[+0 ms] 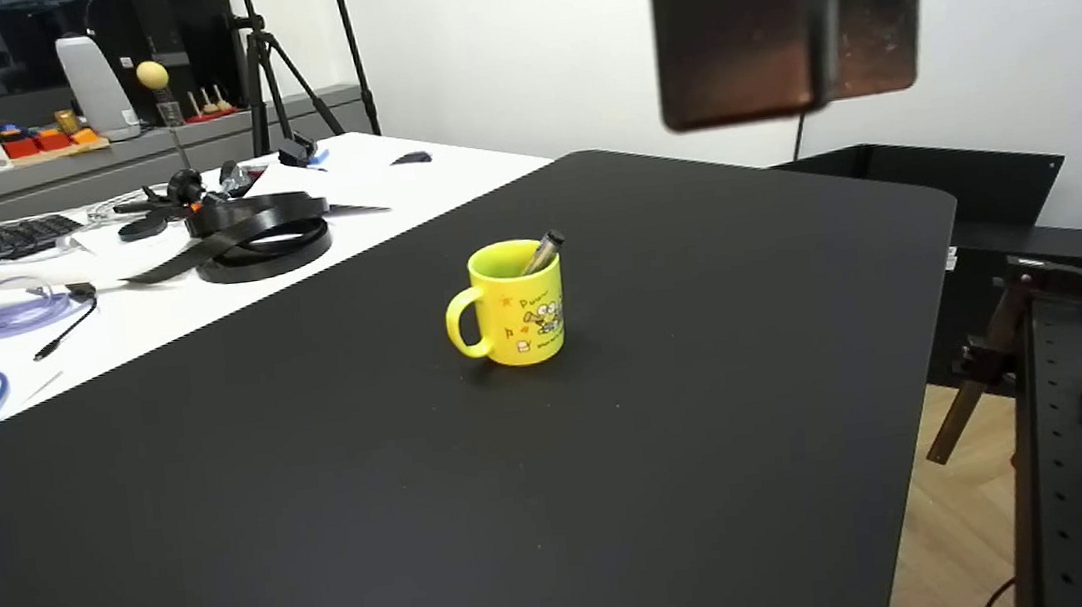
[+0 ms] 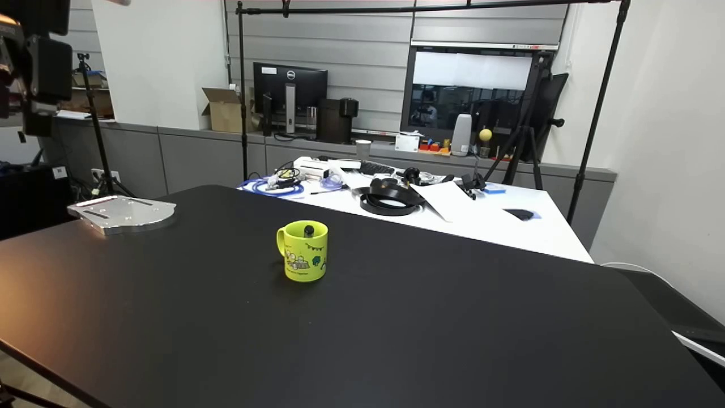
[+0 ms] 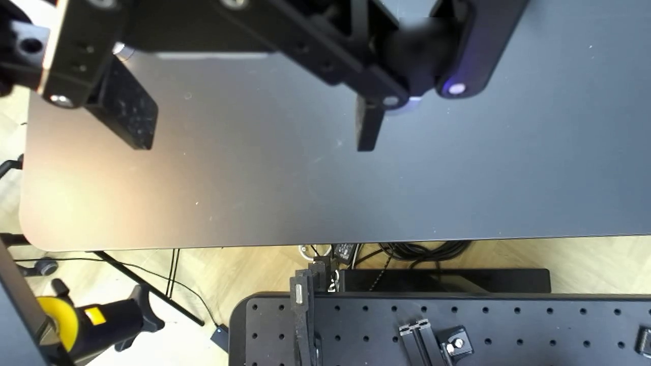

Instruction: Remove the marker from the mug cup and put it on the table

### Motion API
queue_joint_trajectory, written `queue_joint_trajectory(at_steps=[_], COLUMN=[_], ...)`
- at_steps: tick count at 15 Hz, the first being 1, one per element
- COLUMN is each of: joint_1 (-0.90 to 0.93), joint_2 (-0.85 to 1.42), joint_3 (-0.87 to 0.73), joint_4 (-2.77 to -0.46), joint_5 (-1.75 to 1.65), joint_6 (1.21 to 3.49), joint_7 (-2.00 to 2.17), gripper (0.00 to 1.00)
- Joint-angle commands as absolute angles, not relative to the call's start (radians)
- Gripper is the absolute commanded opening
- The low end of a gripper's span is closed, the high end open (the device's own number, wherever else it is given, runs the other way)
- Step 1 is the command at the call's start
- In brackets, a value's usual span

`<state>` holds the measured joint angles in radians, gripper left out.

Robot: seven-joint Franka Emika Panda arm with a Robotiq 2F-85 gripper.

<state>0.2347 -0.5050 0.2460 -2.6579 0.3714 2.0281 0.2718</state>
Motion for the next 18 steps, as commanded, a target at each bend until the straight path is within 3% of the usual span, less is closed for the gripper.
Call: queue_joint_trajectory(at_steps=[1, 5, 18], joint_1=[0.236, 0.186, 0.236], joint_2=[-0.505, -0.501, -0.499], joint_3=[0.244, 0.238, 0.246], joint_4=[-2.656, -2.657, -2.657], joint_5=[0.370, 0.261, 0.352], joint_6=[2.025, 2.097, 2.039], joint_7=[0.272, 0.284, 0.259], gripper=[1.00, 1.00, 1.00])
